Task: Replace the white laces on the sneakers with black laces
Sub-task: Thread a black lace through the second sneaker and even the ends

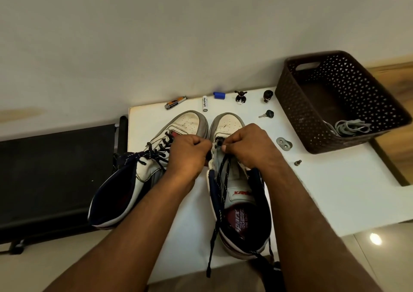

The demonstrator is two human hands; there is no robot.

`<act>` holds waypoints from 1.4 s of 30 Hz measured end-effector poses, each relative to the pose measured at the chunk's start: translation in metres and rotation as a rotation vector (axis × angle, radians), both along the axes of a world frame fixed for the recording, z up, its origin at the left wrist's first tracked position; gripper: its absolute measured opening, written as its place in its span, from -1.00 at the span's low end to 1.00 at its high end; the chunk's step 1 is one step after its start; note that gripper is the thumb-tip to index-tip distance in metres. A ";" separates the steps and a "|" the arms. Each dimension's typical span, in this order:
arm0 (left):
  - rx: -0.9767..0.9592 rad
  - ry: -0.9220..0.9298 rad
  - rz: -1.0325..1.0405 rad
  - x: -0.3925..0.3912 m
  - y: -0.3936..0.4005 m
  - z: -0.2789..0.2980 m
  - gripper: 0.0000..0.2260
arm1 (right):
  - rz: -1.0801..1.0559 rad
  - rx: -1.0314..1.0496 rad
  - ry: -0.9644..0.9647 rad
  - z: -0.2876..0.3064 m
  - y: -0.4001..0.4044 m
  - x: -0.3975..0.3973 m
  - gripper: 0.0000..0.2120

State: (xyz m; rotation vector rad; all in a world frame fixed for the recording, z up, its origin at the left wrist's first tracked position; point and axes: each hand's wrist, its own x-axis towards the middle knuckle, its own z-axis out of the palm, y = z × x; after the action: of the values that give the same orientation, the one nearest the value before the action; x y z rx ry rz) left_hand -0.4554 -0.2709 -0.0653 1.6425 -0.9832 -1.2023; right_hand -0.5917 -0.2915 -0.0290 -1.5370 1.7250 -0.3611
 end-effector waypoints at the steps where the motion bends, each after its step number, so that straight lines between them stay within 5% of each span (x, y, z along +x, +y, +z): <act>1: 0.003 0.007 0.000 0.000 0.000 0.000 -0.82 | 0.013 -0.004 0.020 0.000 0.000 0.000 -0.85; 13: 0.001 -0.003 0.018 0.001 0.001 0.004 -0.79 | 0.101 -0.027 0.171 -0.001 -0.001 0.007 -0.84; 22: 0.031 0.043 0.048 0.005 -0.002 0.006 -0.85 | -0.013 0.020 -0.023 0.005 -0.001 0.010 -0.83; 38: 0.053 0.108 -0.017 0.014 0.002 0.009 -0.85 | -0.119 0.050 -0.075 -0.001 -0.001 0.013 -0.84; 42: 0.015 0.029 -0.036 0.012 0.000 0.007 -0.84 | -0.034 0.043 0.049 -0.003 -0.003 0.018 -0.85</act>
State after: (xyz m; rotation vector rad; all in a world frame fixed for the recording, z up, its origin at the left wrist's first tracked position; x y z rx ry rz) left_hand -0.4436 -0.2711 -0.0585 1.6213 -0.9916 -1.2571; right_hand -0.5739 -0.2943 -0.0315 -1.4977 1.7872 -0.3041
